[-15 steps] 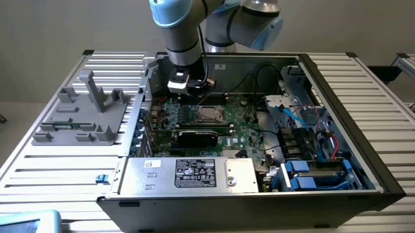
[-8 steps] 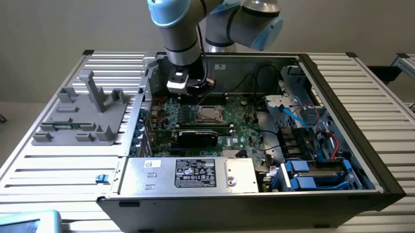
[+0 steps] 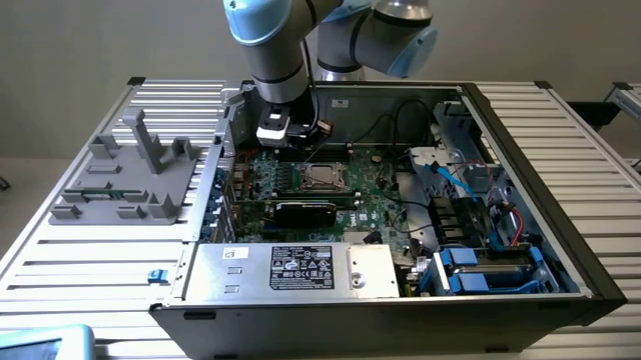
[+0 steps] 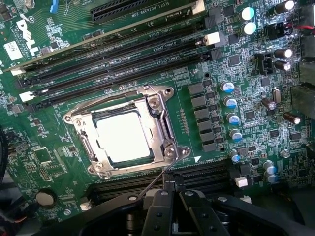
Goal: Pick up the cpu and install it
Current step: 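Install the first cpu locking lever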
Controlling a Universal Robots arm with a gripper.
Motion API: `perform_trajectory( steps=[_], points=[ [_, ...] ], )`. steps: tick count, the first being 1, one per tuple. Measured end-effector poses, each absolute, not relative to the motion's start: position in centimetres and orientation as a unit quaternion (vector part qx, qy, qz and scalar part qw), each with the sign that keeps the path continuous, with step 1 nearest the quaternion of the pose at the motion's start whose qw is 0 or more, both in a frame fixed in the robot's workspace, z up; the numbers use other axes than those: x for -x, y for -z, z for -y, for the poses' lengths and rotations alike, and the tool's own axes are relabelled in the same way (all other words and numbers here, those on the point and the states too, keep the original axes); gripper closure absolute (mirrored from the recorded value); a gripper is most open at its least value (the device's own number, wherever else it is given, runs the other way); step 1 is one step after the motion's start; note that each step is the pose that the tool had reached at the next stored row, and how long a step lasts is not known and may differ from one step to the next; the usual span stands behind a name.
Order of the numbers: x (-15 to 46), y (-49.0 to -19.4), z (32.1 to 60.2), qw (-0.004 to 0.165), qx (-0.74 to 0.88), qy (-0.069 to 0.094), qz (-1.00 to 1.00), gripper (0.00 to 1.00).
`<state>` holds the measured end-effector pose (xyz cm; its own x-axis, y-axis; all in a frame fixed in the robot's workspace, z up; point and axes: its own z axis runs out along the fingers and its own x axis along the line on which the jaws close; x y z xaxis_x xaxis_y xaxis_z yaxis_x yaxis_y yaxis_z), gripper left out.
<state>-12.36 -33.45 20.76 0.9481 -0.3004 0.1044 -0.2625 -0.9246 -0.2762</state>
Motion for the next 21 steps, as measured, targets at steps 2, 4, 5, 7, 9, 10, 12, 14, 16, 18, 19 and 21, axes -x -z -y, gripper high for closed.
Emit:
perform_trajectory(
  steps=[2,4,5,7,9,10,12,14,16,18,19,21],
  points=[
    [12.37,-20.67,33.47,0.134,0.978,0.075,-0.144,0.89],
    [12.36,-20.6,33.48,0.137,0.977,0.076,-0.144,0.89],
    [12.36,-20.58,33.49,0.137,0.977,0.077,-0.144,0.89],
    [12.36,-20.55,33.51,0.137,0.977,0.077,-0.144,0.89],
    [12.37,-20.55,33.52,0.137,0.977,0.077,-0.145,0.89],
    [12.37,-20.55,33.54,0.137,0.977,0.077,-0.146,0.89],
    [12.41,-20.54,33.57,0.137,0.977,0.077,-0.147,0.89],
    [12.48,-20.54,33.59,0.137,0.976,0.077,-0.148,0.89],
    [12.49,-20.54,33.61,0.137,0.976,0.077,-0.149,0.89],
    [12.49,-20.48,33.62,0.137,0.976,0.078,-0.15,0.89],
    [12.49,-20.43,33.62,0.137,0.976,0.078,-0.15,0.89],
    [12.49,-20.3,33.62,0.137,0.976,0.078,-0.151,0.89]
  ],
)
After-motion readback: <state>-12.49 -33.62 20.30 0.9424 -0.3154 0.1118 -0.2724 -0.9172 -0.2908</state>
